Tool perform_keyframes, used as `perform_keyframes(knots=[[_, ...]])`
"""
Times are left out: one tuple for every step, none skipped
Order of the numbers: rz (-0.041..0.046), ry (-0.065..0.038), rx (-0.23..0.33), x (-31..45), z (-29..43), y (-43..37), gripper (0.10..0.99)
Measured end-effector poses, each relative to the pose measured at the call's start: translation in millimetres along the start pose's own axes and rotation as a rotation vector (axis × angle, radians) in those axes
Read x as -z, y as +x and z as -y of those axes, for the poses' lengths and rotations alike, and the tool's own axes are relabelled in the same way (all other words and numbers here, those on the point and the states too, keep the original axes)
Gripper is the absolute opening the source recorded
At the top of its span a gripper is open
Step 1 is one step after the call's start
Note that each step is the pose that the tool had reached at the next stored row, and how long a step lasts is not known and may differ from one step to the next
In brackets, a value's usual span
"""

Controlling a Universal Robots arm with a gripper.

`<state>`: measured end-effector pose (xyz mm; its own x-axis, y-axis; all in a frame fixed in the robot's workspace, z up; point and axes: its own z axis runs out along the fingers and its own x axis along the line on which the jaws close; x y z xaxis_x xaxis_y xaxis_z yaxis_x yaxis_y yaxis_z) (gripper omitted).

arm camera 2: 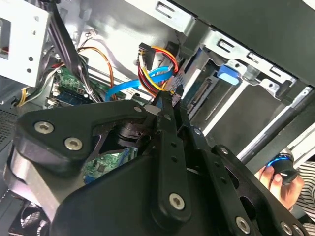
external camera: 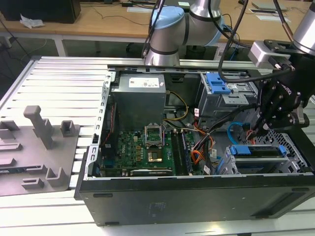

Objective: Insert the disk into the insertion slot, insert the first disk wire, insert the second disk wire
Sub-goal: 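Insert the first disk wire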

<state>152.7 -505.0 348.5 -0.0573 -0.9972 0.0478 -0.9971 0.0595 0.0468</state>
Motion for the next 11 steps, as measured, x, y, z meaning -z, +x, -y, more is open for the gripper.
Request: perform_keyframes(knots=[[0.0000,0.000,0.000,-0.1,0.2,2.7,0.169],[0.0000,0.000,0.000,-0.2,0.3,4.3,0.169],[0.0000,0.000,0.000,-0.3,0.3,5.5,0.169],[0.0000,0.000,0.000,-0.3,0.4,7.1,0.169],[0.0000,0.000,0.000,-0.4,0.5,8.3,0.169],[0.0000,0.000,0.000,-0.4,0.6,9.2,0.169],[-0.0001,0.000,0.000,-0.5,0.6,10.2,0.169],[-0.0001,0.000,0.000,-0.6,0.7,12.0,0.169],[0.0000,0.000,0.000,-0.6,0.8,13.3,0.169],[0.0000,0.000,0.000,-0.9,1.0,17.3,0.169],[-0.0001,0.000,0.000,-1.0,1.2,19.4,0.169]])
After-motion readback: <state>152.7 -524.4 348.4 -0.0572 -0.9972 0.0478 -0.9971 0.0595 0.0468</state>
